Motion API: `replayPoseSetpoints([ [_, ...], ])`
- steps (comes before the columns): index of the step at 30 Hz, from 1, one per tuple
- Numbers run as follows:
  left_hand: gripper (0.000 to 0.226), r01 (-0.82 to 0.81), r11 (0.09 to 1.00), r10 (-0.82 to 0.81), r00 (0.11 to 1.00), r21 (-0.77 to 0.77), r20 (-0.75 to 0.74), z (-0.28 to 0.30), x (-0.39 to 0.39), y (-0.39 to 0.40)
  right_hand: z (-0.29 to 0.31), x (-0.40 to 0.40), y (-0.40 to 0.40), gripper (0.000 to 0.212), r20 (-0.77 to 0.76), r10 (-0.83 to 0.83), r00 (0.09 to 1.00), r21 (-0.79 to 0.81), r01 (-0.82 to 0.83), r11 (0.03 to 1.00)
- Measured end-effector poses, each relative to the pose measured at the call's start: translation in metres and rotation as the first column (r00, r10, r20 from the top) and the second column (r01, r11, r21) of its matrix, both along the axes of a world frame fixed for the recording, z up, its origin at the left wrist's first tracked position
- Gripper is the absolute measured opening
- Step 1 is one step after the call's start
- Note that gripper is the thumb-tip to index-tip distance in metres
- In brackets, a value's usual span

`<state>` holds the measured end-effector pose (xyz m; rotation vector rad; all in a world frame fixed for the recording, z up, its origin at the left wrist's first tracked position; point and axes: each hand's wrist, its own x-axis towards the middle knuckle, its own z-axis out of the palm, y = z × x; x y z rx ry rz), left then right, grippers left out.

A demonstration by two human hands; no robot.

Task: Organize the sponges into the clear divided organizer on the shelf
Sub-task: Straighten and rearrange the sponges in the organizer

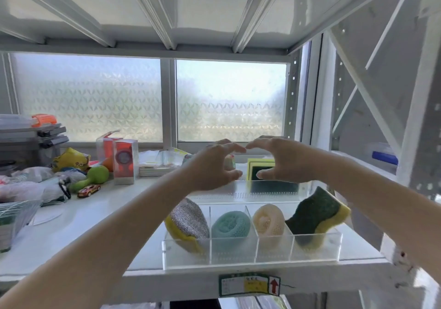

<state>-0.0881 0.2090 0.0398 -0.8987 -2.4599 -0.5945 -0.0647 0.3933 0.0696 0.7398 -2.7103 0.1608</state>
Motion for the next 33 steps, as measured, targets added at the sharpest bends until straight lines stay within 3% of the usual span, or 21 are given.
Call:
replayPoseSetpoints([
  [6, 0.041, 0.109, 0.991, -0.100, 0.988, -0.078, 0.115, -0.018, 0.021, 0.055, -0.015, 0.028, 0.050, 0.060, 0.046, -0.130, 0.990, -0.037, 0.132, 0.991],
  [10, 0.050, 0.092, 0.968, -0.015, 0.949, -0.233, 0.314, -0.038, 0.030, 0.080, -0.031, 0.039, 0.073, 0.061, 0.123, -0.236, 0.964, 0.003, 0.237, 0.971],
  [14, 0.054, 0.032, 0.963, 0.070, 0.930, -0.267, 0.362, -0.042, 0.031, 0.088, -0.049, 0.042, 0.083, 0.062, 0.228, -0.323, 0.918, 0.049, 0.321, 0.946],
  [18, 0.056, 0.041, 0.953, 0.102, 0.891, -0.301, 0.442, -0.031, 0.033, 0.081, -0.057, 0.040, 0.085, 0.064, 0.229, -0.361, 0.904, 0.040, 0.361, 0.932],
  [22, 0.061, 0.054, 0.946, 0.115, 0.866, -0.319, 0.487, -0.026, 0.028, 0.070, -0.058, 0.037, 0.083, 0.072, 0.237, -0.357, 0.904, 0.037, 0.358, 0.933],
  [26, 0.067, 0.065, 0.951, 0.108, 0.847, -0.303, 0.520, -0.027, 0.025, 0.064, -0.060, 0.029, 0.081, 0.066, 0.257, -0.327, 0.909, -0.055, 0.352, 0.935],
  [30, 0.075, 0.055, 0.963, 0.085, 0.866, -0.263, 0.493, -0.028, 0.023, 0.066, -0.065, 0.025, 0.077, 0.062, 0.250, -0.301, 0.920, -0.182, 0.350, 0.919],
  [33, 0.070, 0.039, 0.961, 0.097, 0.879, -0.273, 0.467, -0.032, 0.022, 0.070, -0.072, 0.026, 0.074, 0.062, 0.222, -0.305, 0.926, -0.157, 0.342, 0.926],
])
